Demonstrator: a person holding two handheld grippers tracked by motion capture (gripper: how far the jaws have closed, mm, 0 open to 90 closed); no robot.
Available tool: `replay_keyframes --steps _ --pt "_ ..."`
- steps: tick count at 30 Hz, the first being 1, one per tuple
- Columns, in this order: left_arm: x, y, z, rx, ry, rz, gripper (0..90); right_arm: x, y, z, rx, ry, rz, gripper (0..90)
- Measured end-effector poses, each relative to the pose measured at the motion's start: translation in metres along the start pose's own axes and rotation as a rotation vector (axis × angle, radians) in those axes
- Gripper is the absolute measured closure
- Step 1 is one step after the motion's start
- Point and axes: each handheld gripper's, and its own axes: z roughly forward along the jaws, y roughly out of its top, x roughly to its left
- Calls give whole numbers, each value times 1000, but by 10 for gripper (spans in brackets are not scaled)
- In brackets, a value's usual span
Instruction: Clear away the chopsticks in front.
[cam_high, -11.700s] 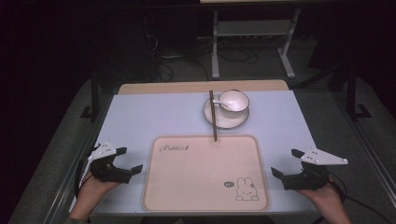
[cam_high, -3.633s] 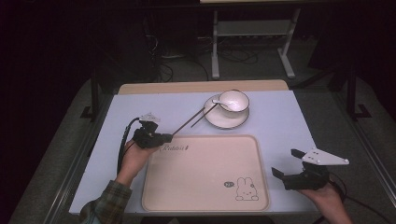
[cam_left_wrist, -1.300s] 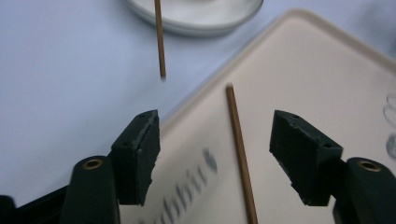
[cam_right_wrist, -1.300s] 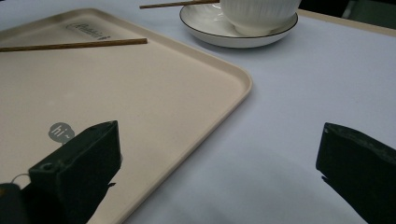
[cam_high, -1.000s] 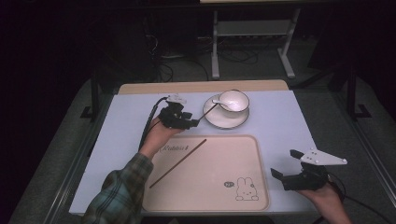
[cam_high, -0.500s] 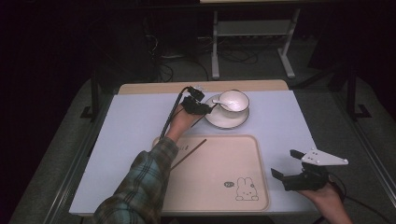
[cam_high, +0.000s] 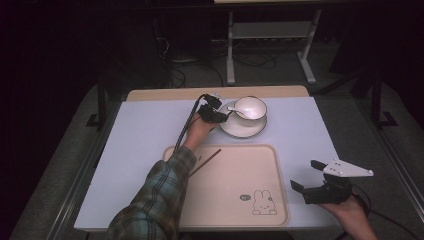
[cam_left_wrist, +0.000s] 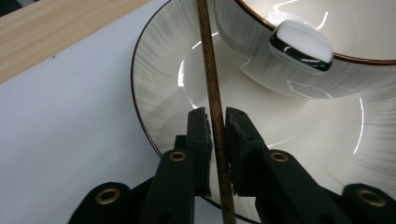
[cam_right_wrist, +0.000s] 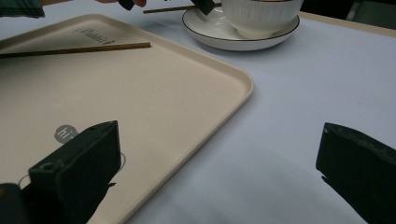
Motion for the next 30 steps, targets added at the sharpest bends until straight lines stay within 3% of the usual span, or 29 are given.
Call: replay_keyframes --steps 8,15,20,30 --pt "4 4 -8 -20 20 -28 842 0 0 0 0 0 0 0" --pt "9 2 -36 -18 23 -52 842 -1 0 0 0 -2 1 0" --pt "13 -13 -67 -27 20 -78 843 0 0 0 1 -2 -1 0" --pt "5 -48 -107 -28 16 -85 843 0 0 0 3 -5 -4 0"
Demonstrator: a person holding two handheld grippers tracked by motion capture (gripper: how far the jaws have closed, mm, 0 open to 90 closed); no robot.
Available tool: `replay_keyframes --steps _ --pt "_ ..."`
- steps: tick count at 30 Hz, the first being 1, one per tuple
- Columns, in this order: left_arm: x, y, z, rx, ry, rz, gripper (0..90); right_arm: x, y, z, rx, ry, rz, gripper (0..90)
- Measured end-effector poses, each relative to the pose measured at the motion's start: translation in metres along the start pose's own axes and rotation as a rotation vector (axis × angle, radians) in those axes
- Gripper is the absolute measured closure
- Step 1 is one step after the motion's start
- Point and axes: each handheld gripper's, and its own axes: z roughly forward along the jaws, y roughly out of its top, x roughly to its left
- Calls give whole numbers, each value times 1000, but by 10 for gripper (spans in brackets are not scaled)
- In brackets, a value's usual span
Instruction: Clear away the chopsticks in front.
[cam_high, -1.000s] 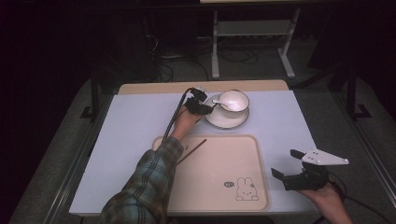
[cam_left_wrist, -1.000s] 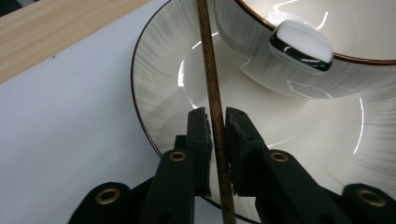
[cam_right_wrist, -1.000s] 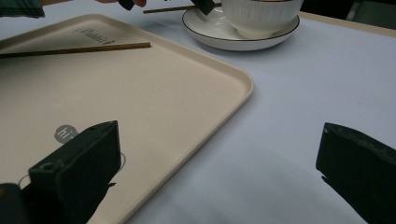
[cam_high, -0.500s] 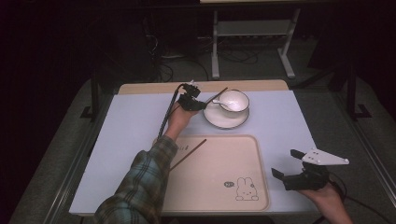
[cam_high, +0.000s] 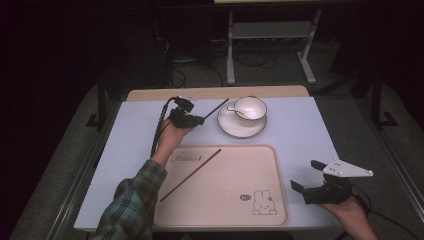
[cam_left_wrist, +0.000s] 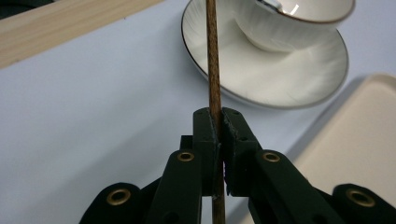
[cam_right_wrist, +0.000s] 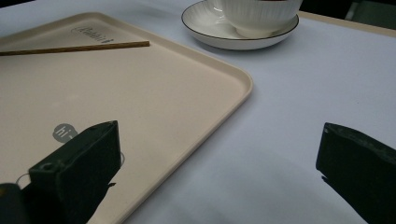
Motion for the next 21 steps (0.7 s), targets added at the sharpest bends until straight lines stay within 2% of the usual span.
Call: replay_keyframes --steps 1,2,3,4,11,17,21 --pt "-3 -10 -8 -5 -10 -3 843 0 0 0 1 0 -1 0" --pt "-3 -10 -8 -5 -10 -3 843 0 0 0 1 0 -1 0" --pt "-6 -20 -15 -9 -20 -9 843 0 0 0 1 -2 -1 0" --pt "-6 -20 -15 -9 -20 -9 844 0 0 0 1 -2 -1 0" --pt "-24 -58 -40 -27 -43 -10 844 0 0 1 3 -5 -3 0" --pt "-44 -85 -56 -17 -69 -1 844 0 0 1 5 -9 -3 0" --pt "-57 -104 -61 0 -90 10 844 0 0 1 6 -9 -5 0"
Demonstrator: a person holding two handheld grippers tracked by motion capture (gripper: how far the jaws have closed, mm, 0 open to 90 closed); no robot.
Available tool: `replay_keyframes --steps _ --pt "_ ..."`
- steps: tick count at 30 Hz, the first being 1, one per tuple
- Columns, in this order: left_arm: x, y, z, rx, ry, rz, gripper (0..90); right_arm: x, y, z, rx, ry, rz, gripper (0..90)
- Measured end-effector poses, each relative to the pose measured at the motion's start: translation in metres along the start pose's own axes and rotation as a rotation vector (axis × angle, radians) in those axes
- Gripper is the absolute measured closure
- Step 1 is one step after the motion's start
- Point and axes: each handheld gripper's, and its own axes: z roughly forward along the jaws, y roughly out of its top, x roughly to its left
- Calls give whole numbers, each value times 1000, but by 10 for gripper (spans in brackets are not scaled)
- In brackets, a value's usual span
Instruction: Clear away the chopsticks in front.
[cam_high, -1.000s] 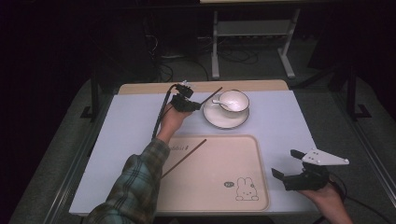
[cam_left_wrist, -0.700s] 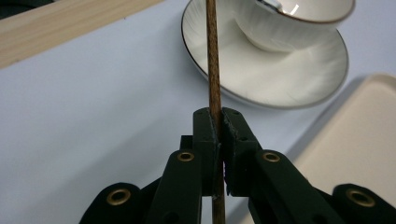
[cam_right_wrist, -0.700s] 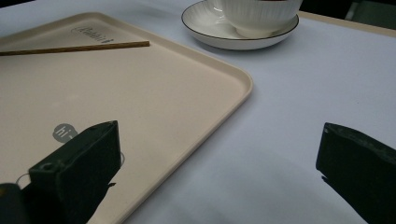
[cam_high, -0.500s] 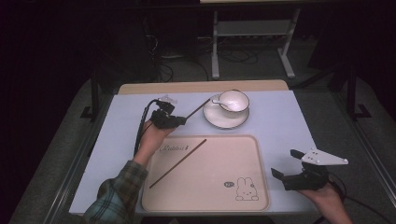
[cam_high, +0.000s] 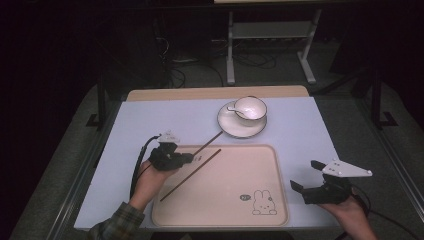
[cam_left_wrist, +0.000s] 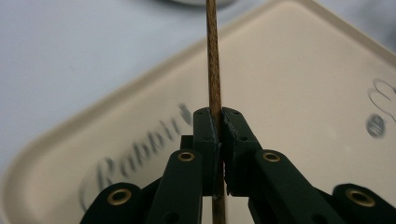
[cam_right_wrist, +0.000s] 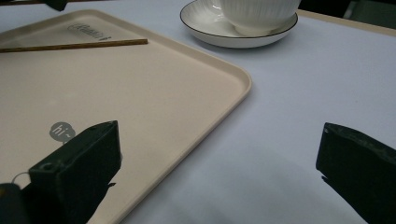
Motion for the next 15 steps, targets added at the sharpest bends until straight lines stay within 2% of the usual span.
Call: replay_keyframes --steps 5,8,15 --pt "-12 -20 0 45 -2 5 844 1 0 0 0 1 -2 0" --pt "-14 -28 3 68 -16 -8 844 0 0 0 -1 2 -2 0" --pt "-18 -31 15 110 -8 5 842 1 1 1 1 5 -1 0"
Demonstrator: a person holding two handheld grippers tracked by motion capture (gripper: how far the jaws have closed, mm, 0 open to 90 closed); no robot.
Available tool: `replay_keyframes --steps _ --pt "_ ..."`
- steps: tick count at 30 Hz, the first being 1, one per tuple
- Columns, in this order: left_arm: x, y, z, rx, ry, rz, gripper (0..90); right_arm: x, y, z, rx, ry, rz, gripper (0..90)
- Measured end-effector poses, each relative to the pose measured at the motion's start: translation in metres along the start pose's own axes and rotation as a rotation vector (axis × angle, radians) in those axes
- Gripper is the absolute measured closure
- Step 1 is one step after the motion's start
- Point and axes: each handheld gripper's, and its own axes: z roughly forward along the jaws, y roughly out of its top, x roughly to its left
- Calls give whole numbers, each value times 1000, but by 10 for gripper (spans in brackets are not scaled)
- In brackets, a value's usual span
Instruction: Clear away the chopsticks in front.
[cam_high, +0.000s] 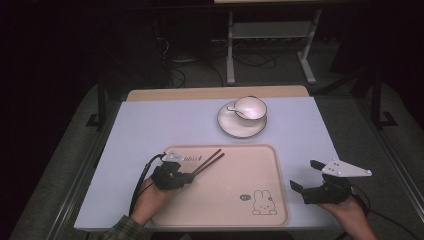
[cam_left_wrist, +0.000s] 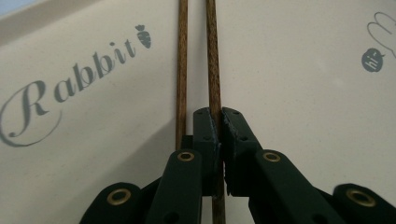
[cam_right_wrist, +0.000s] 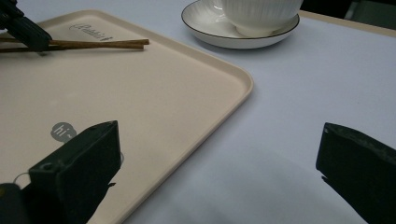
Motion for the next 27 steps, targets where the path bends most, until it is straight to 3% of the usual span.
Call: replay_keyframes --steps 14,17,20,22,27 --pt "-4 3 1 6 16 26 795 0 0 0 -3 -1 0 0" --pt "-2 13 -2 -24 7 21 792 -1 0 0 -2 -3 2 0" --pt "-3 28 2 -38 -38 53 847 0 0 0 0 -2 1 0" --pt "-5 39 8 -38 -54 84 895 0 0 1 0 -1 0 0" --pt "-6 67 31 -41 -98 122 896 0 0 1 2 -2 1 0"
